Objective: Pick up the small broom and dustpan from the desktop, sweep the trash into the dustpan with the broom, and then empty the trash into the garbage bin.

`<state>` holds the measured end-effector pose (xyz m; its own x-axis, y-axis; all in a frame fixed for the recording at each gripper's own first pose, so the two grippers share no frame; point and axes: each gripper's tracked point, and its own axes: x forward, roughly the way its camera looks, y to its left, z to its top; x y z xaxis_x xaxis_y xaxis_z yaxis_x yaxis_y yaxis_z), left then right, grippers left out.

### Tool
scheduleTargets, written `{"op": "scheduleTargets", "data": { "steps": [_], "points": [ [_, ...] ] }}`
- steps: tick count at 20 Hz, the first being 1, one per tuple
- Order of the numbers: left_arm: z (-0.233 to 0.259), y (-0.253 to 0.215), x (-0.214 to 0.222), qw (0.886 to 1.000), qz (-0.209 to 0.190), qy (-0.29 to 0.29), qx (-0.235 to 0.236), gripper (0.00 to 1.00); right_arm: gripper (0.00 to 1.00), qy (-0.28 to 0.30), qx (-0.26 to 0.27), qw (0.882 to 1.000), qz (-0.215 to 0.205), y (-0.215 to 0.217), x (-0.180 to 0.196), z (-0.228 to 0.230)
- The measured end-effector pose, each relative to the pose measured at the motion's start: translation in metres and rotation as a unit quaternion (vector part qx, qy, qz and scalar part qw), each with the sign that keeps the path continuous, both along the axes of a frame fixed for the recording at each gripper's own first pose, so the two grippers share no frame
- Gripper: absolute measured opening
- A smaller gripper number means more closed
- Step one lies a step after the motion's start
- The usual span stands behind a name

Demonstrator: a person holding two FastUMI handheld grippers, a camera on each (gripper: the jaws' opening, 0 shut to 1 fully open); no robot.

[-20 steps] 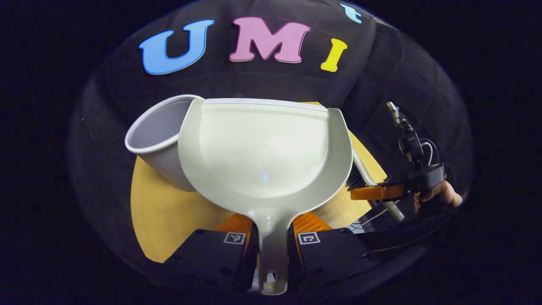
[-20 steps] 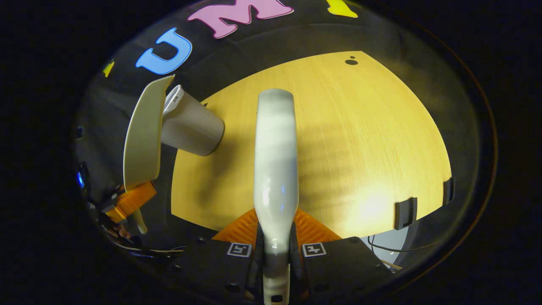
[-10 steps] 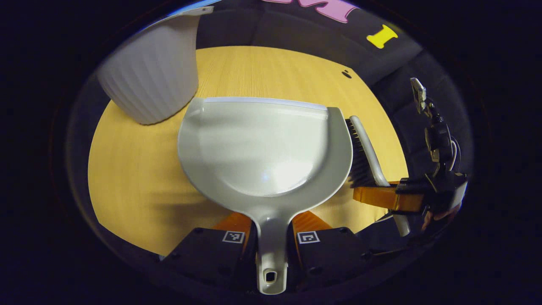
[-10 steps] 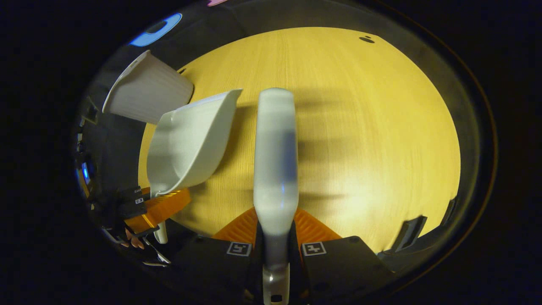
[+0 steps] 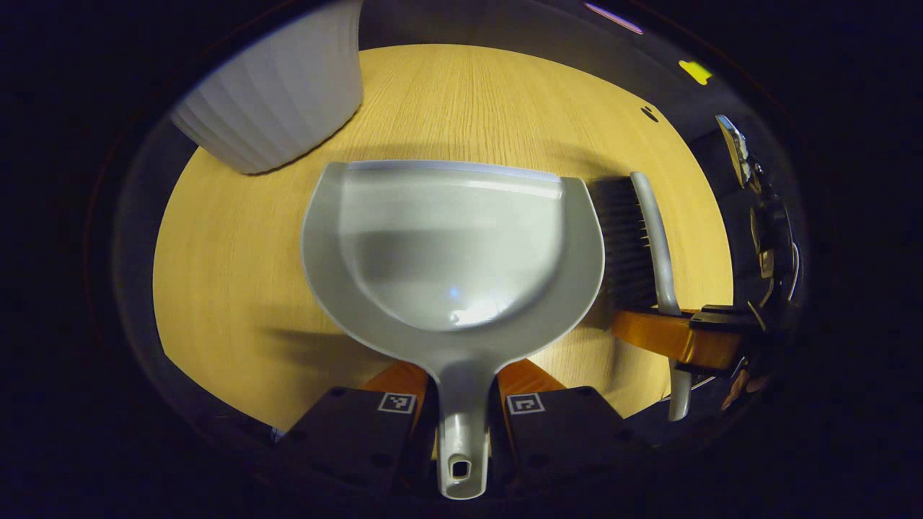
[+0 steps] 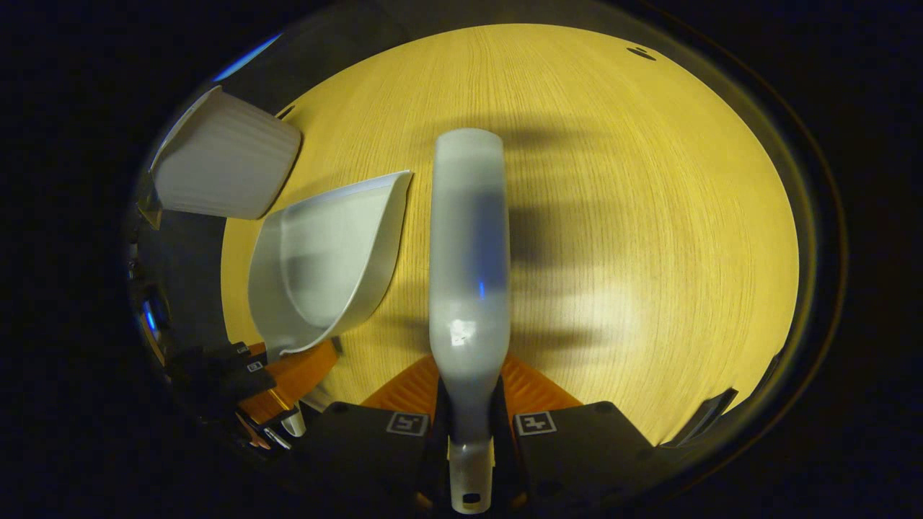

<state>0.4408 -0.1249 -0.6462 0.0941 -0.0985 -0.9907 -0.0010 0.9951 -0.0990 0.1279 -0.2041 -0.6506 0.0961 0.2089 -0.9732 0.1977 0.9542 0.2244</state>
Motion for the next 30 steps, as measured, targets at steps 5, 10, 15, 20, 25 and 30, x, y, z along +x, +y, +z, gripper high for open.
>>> {"op": "scheduleTargets", "data": {
  "steps": [5,10,15,20,25,30],
  "points": [
    [0.002,-0.006,-0.002,1.0,0.003,0.017,-0.01,0.34,0.32,-0.003,-0.006,1.0,0.013,-0.002,0.002,0.009],
    [0.02,-0.013,-0.013,1.0,0.006,0.002,-0.011,0.86,0.96,-0.04,0.0,0.999,0.012,-0.004,0.004,0.027],
    [0.043,-0.008,-0.029,0.999,0.037,-0.028,-0.007,0.86,1.0,-0.058,-0.021,0.997,0.05,-0.027,-0.007,0.026],
    [0.109,-0.013,-0.026,0.99,0.025,-0.141,0.006,0.87,0.99,-0.176,-0.031,0.983,0.051,-0.04,0.009,0.097],
    [0.219,-0.035,-0.015,0.946,0.01,-0.322,-0.024,0.86,0.99,-0.36,-0.039,0.931,0.04,-0.022,0.022,0.228],
    [0.276,-0.014,-0.034,0.877,0.01,-0.48,-0.021,0.86,0.98,-0.51,-0.052,0.858,0.0,-0.006,0.017,0.338]
  ]
}}
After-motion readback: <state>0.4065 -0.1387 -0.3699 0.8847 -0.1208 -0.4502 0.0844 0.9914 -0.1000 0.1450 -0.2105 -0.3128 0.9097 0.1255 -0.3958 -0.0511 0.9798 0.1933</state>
